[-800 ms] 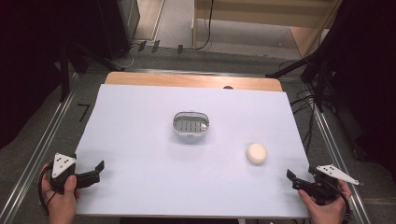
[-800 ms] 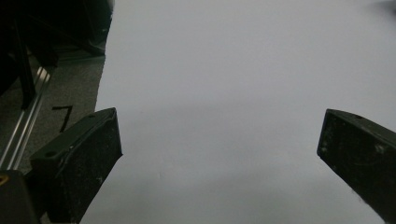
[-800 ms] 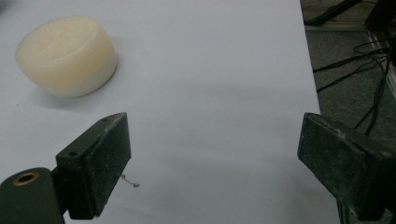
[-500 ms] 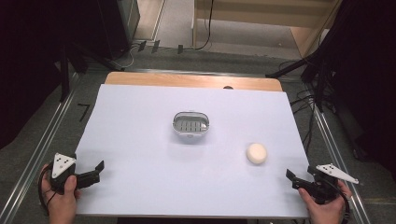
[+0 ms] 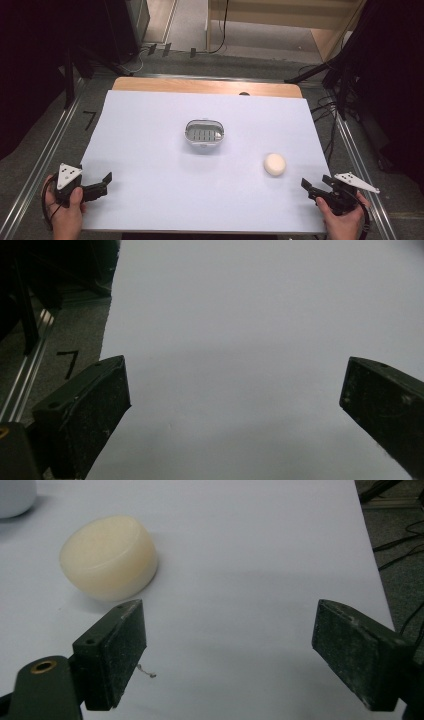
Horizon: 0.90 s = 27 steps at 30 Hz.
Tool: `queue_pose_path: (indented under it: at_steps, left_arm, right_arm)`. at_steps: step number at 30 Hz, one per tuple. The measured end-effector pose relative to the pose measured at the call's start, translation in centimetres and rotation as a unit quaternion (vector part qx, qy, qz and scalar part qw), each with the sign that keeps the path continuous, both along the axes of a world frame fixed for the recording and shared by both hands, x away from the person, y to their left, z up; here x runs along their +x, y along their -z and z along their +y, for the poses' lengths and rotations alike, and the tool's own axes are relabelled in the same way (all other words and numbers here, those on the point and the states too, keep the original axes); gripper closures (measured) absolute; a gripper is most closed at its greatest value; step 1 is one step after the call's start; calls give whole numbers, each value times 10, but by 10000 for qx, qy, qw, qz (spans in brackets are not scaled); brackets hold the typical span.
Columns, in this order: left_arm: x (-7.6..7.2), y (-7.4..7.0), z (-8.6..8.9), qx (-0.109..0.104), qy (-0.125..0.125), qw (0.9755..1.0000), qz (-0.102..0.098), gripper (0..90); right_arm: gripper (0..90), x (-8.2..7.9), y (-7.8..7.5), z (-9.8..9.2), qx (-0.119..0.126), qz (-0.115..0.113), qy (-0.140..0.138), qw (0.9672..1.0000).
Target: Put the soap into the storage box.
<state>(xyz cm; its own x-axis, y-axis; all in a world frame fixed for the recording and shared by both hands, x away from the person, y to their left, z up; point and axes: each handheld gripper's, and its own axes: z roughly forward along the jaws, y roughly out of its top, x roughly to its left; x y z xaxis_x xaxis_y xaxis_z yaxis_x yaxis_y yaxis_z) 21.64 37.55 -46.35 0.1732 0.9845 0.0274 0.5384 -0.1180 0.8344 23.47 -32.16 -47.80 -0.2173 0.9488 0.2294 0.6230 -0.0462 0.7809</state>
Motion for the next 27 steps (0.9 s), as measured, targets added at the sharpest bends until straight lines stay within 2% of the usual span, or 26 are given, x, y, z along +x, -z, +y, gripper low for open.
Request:
queue_pose_path:
  at_steps: [4,12,21,27]
  left_arm:
    - [-2,0,1,-36,55,9999,-89,4]
    - [-1,0,1,-29,28,10000,-72,4]
    - [-1,0,0,20,7,10000,-54,4]
    - [-1,0,0,23,9,10000,-64,4]
  right_arm:
    - [148,2,-3,5,22,-26,-31,10000]
    - [153,7,-8,18,30,-37,-231,9997]
    - [155,13,-11,26,-62,137,-360,9992]
    - [162,14,-13,26,-20,183,-379,9991]
